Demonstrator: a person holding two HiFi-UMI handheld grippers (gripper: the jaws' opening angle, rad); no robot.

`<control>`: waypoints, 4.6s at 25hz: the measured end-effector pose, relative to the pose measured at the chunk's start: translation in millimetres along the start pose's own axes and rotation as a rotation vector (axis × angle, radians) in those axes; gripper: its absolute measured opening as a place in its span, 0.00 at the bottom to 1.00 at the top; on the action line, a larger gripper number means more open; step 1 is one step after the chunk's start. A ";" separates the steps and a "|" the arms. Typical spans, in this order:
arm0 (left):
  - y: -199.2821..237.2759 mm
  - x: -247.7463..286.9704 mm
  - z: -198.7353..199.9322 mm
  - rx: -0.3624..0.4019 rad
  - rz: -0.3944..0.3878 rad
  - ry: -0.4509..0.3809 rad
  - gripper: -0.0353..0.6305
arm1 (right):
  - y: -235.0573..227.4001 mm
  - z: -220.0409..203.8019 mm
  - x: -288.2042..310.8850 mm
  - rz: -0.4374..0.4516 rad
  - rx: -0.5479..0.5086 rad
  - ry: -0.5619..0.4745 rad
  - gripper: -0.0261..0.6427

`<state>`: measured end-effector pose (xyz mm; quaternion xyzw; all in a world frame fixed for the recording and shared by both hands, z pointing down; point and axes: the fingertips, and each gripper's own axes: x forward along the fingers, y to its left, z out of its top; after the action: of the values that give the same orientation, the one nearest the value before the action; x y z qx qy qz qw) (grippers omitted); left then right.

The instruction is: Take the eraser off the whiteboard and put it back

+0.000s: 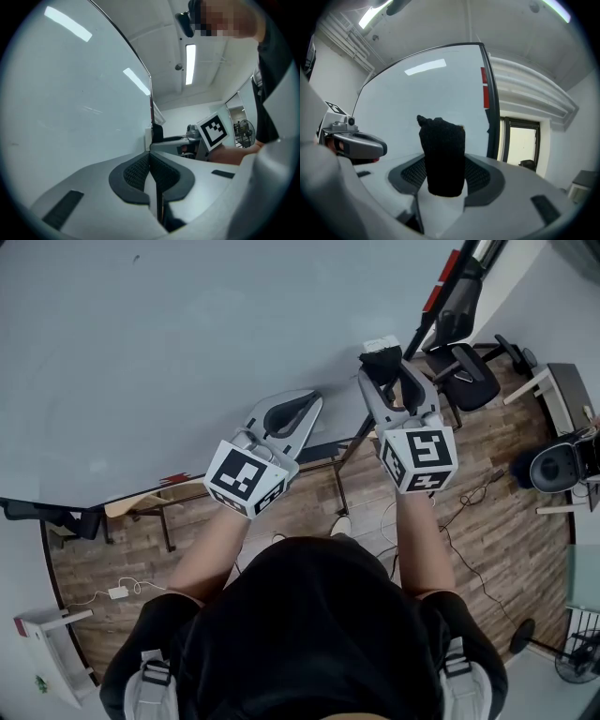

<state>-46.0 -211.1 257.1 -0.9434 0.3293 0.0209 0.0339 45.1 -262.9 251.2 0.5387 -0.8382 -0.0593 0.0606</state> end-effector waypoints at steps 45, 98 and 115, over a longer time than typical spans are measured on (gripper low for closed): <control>-10.5 0.5 -25.5 -0.006 0.036 -0.007 0.05 | 27.7 -16.0 -46.6 0.220 0.073 -0.142 0.45; -66.7 -10.5 -80.7 -0.027 -0.019 0.037 0.05 | 51.0 -75.4 -97.9 0.348 0.158 -0.120 0.04; -65.0 -9.6 -79.3 -0.024 -0.005 0.034 0.05 | 50.5 -74.8 -96.4 0.357 0.156 -0.127 0.04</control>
<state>-11.7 -160.6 340.0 -0.9448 0.3272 0.0088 0.0172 52.0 -156.9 329.6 0.3800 -0.9245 -0.0162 -0.0246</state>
